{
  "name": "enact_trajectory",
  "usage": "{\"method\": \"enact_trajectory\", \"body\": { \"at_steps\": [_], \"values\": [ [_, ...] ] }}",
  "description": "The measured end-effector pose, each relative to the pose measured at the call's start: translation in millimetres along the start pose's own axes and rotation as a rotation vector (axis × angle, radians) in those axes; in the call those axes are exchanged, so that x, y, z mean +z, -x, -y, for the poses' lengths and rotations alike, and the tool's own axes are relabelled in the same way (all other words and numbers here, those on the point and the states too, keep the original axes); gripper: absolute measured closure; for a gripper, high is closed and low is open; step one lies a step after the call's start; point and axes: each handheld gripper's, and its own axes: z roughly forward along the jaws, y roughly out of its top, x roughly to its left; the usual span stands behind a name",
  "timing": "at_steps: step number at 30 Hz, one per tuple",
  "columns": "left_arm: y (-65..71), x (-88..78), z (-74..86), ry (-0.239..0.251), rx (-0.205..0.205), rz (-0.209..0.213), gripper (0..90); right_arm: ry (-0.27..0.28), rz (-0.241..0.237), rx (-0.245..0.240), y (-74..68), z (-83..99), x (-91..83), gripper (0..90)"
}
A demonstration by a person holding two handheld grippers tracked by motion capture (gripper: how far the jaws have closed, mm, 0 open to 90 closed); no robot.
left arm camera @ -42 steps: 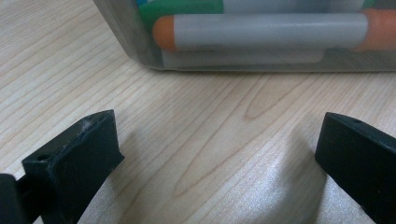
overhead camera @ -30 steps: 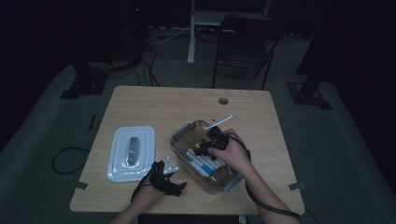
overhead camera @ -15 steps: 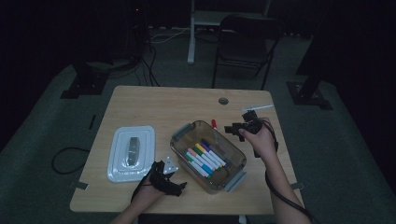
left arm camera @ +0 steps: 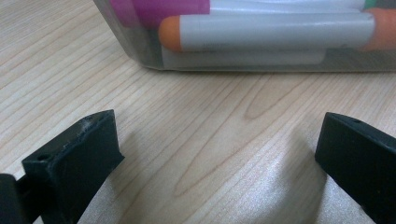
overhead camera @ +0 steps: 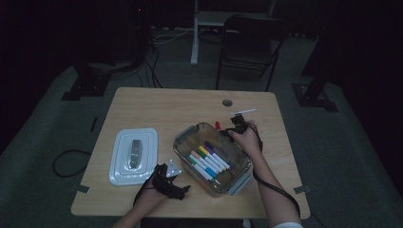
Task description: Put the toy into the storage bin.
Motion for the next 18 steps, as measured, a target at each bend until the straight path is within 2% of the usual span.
{"method": "enact_trajectory", "body": {
  "at_steps": [2,6,9,11,12,15,18],
  "values": [
    [0.0,0.0,0.0,0.0,0.0,0.0,0.5,-0.021,0.009,-0.024,-1.1,-1.3,7.8,55.7],
    [0.0,0.0,0.0,0.0,0.0,0.0,0.5,-0.047,0.038,-0.029,3.0,-1.3,14.9,57.1],
    [0.0,0.0,0.0,0.0,0.0,0.0,0.5,-0.047,0.058,-0.026,6.9,-2.5,13.9,63.4],
    [0.0,0.0,0.0,0.0,0.0,0.0,0.5,-0.055,0.074,-0.011,8.7,-2.9,12.8,73.7],
    [0.0,0.0,0.0,0.0,0.0,0.0,0.5,-0.058,0.085,-0.007,10.0,-3.1,12.1,75.8],
    [0.0,0.0,0.0,0.0,0.0,0.0,0.5,-0.058,0.095,0.025,13.1,-2.3,8.4,76.3],
    [0.0,0.0,0.0,0.0,-0.001,0.0,0.5,-0.044,0.102,0.041,14.2,-2.1,-2.7,76.3]
  ]
}}
